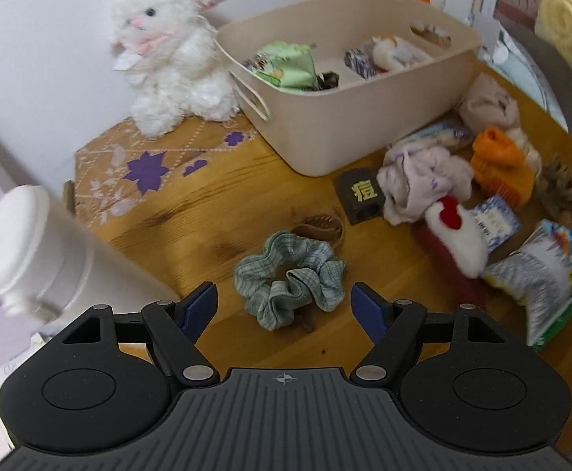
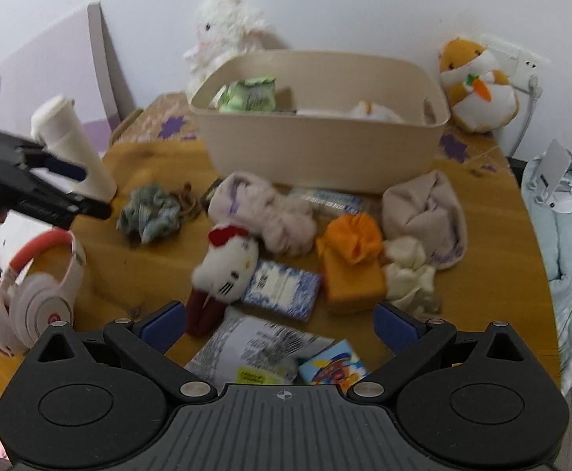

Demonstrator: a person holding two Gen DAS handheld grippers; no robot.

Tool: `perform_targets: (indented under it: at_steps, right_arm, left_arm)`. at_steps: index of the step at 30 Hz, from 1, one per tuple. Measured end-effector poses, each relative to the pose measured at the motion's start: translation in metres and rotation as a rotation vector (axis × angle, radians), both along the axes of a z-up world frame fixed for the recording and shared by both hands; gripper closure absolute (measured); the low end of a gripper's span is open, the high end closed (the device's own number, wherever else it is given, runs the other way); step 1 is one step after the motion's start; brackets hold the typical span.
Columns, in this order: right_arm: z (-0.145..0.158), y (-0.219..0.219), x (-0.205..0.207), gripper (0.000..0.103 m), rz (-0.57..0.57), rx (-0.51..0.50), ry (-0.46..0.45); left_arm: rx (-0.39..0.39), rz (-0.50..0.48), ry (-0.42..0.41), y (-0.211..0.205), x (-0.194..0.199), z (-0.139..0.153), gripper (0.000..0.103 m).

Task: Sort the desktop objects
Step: 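Move both tools back to the table toward the scrunchie and chip bag, then grasp the plaid scrunchie with the left tool while the right tool grasps the white chip bag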

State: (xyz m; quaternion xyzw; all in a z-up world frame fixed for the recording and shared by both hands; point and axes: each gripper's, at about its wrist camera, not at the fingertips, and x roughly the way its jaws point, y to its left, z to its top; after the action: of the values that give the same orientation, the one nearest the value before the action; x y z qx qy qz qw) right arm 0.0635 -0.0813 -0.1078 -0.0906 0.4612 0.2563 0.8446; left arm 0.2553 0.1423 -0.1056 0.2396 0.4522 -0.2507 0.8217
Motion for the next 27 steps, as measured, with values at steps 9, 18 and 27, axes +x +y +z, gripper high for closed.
perform_targets:
  at_steps: [9,18,27]
  right_arm:
    - [-0.042,0.023,-0.006,0.0,-0.067,-0.096,0.072]
    - [-0.065,0.039,0.007,0.0,-0.132,-0.148,0.131]
    - [-0.07,0.037,0.01,0.034,-0.087,-0.098,0.133]
  left_arm:
    - [0.083,-0.048,0.037,-0.018,0.024,-0.053,0.027]
    - [0.047,-0.001,0.065,-0.026,0.044,-0.073,0.026]
    - [0.014,0.056,0.082,-0.027,0.047,-0.068,0.066]
